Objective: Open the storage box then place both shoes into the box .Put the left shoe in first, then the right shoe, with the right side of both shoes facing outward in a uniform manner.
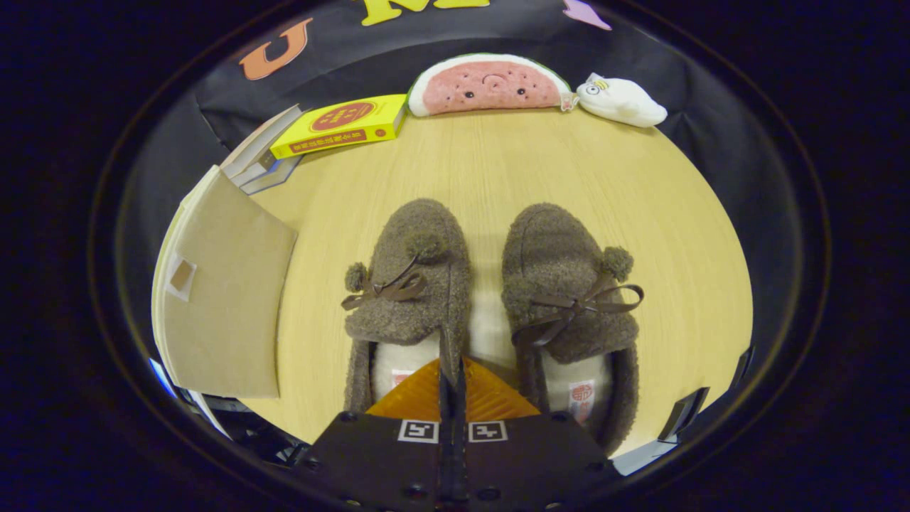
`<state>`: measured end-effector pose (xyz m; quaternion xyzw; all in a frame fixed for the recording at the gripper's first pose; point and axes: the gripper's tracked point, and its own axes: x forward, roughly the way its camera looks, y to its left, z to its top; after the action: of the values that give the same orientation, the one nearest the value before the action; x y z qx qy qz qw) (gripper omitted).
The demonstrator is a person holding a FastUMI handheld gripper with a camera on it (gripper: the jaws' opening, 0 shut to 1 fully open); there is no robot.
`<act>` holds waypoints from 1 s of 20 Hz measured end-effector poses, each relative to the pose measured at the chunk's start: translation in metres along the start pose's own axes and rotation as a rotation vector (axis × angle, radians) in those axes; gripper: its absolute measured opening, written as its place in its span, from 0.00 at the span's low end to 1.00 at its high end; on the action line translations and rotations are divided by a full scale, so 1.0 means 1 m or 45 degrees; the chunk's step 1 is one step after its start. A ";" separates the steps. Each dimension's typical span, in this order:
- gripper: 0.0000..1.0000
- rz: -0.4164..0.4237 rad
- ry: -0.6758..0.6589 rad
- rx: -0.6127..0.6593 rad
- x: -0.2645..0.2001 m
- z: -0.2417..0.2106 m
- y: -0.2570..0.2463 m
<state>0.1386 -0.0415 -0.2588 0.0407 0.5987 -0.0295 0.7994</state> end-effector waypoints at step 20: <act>0.00 0.147 -0.190 0.032 -0.157 0.010 0.107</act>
<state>0.1142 0.0642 -0.1018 0.0828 0.5338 0.0061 0.8416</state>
